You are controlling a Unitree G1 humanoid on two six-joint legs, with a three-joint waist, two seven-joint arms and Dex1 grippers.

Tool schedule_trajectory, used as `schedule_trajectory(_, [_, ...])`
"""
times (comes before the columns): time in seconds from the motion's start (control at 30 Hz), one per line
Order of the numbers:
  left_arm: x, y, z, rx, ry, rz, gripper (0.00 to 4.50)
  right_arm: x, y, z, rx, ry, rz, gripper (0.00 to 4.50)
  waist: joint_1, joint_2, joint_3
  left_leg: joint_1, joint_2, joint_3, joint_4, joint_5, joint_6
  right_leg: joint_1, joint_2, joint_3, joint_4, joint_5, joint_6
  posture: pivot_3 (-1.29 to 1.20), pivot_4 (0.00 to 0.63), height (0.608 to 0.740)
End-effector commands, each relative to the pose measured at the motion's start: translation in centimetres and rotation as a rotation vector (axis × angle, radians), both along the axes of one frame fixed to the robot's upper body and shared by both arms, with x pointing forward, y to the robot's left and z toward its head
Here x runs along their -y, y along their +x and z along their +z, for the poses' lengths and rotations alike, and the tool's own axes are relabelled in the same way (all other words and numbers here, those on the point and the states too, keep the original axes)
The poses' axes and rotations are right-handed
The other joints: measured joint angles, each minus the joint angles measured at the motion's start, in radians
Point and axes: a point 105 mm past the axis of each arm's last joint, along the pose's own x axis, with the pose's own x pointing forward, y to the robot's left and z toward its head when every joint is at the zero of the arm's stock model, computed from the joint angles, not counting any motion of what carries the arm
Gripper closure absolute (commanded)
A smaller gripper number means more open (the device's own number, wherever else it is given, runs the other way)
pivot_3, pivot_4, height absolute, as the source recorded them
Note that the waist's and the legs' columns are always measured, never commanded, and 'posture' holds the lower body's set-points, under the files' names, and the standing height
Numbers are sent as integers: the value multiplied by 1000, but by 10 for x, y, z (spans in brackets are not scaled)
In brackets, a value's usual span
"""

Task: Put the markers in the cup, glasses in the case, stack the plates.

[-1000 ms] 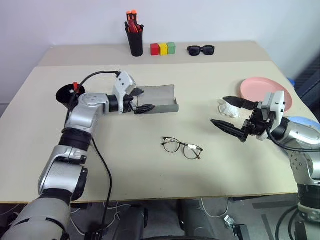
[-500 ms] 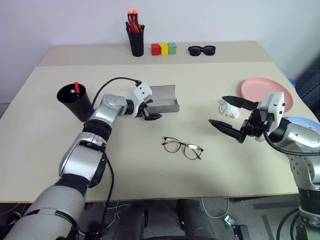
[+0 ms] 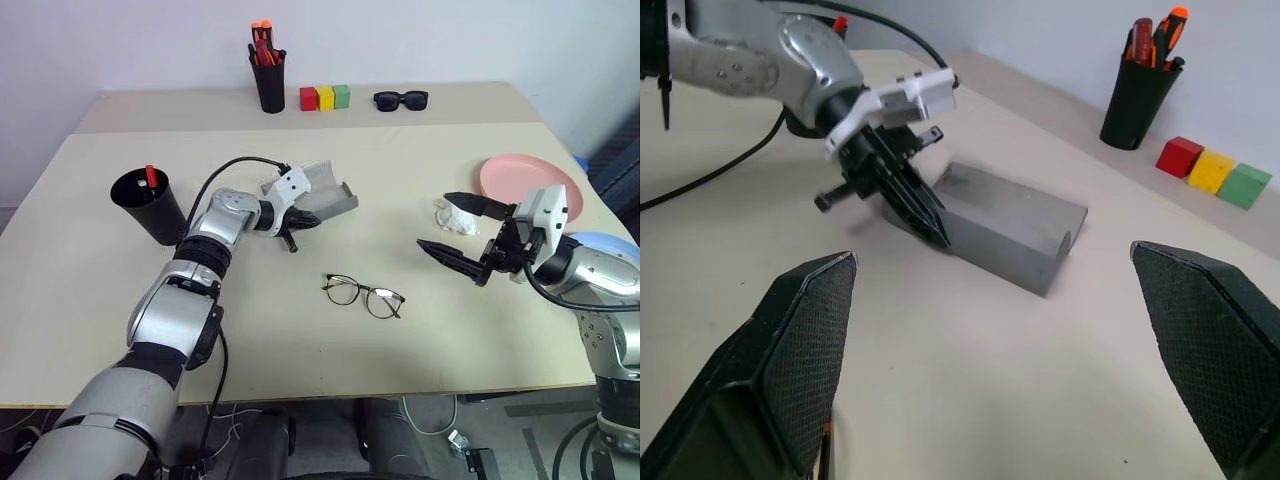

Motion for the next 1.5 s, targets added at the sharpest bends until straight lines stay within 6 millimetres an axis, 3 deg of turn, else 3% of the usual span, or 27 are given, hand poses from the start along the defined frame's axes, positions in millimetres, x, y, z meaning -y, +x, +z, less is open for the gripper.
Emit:
schedule_trajectory(0.03, [-8,-9,24,61,-12,-98,4488,-1,-1,8,41,-7,10,0,0,0,0,0,0,0,0,0,0,0,0,0,0,0,0,0,150,740])
schedule_trajectory(0.23, [-28,-49,25,8,13,-314,4488,-2,0,6,38,-8,16,0,2,0,0,0,0,0,0,0,0,0,0,0,0,0,0,0,150,740])
schedule_trajectory(0.4, [-45,-77,9,-31,95,-434,4488,-2,0,7,43,-12,22,0,2,0,0,0,0,0,0,0,0,0,0,0,0,0,0,0,150,740])
schedule_trajectory(0.57, [-55,-79,-7,-23,177,-437,4488,-2,1,7,42,-17,27,0,8,0,0,0,0,0,0,0,0,0,0,0,1,0,0,0,150,740])
schedule_trajectory(0.83, [-49,-73,-11,0,180,-420,4488,0,0,7,44,-25,26,0,6,0,0,0,0,0,1,0,0,0,0,0,1,0,0,0,150,740])
schedule_trajectory(0.93, [-47,-73,-12,-4,165,-409,3622,0,0,7,43,-25,25,0,5,0,0,0,0,0,1,0,0,0,0,0,1,0,0,0,150,740])
schedule_trajectory(1.17, [-45,-68,-8,13,144,-368,112,-2,0,6,38,-30,35,0,5,0,0,0,0,0,1,0,0,0,0,0,1,0,0,0,150,740])
schedule_trajectory(1.37, [-38,-76,48,-26,-129,-340,49,-28,-12,-6,-63,-36,107,0,2,0,0,0,0,-1,1,0,0,0,0,0,1,0,0,0,150,740])
schedule_trajectory(1.5, [-42,-91,75,-46,-257,-339,49,-52,-8,-11,-138,-14,82,0,-3,0,0,0,1,-1,1,0,0,0,0,0,1,0,0,0,150,740])
